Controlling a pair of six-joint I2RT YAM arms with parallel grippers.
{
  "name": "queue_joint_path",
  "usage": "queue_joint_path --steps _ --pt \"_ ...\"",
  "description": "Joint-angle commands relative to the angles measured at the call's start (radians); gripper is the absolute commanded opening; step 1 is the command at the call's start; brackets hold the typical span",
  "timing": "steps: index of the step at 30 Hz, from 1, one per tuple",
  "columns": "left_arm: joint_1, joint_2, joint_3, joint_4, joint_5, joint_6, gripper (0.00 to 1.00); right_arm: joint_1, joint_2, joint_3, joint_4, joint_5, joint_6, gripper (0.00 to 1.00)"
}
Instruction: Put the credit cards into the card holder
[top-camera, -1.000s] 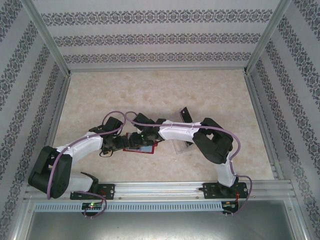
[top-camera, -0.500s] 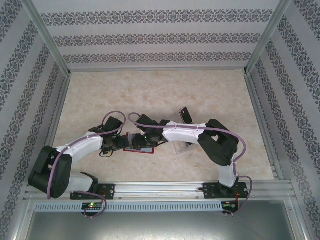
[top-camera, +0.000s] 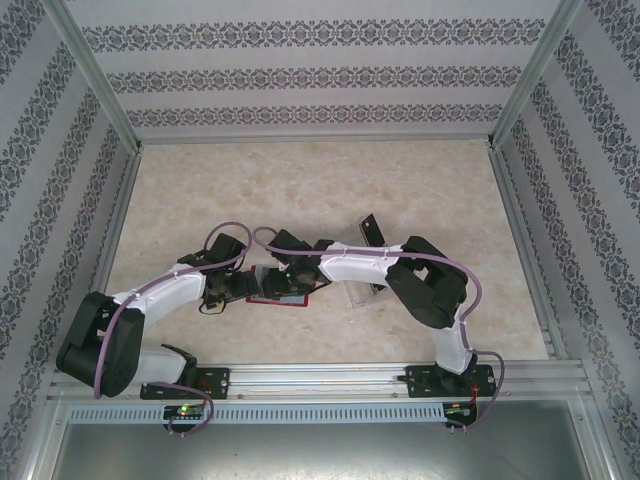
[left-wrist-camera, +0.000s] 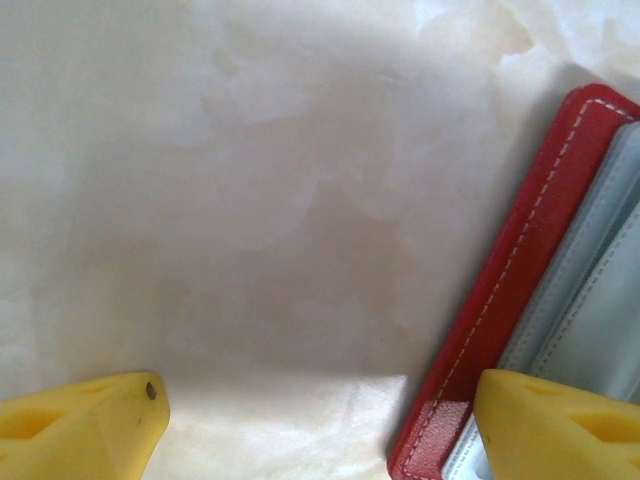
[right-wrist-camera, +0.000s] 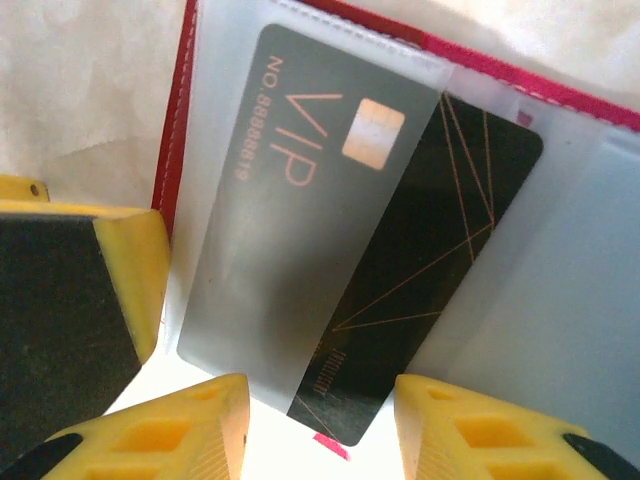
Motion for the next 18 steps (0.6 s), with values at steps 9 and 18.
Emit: queue_joint_path --steps 9,18 --pt "-0.015 0.049 -0.056 0.065 0.081 -0.017 0.84 0.015 0.035 0.062 -0.015 -0.011 -0.017 0.44" --pt "-0.014 -0.109 -0.007 -0.084 -0.091 -0.061 0.86 0.006 -0.01 0.005 -0.006 0.009 -0.009 0.44"
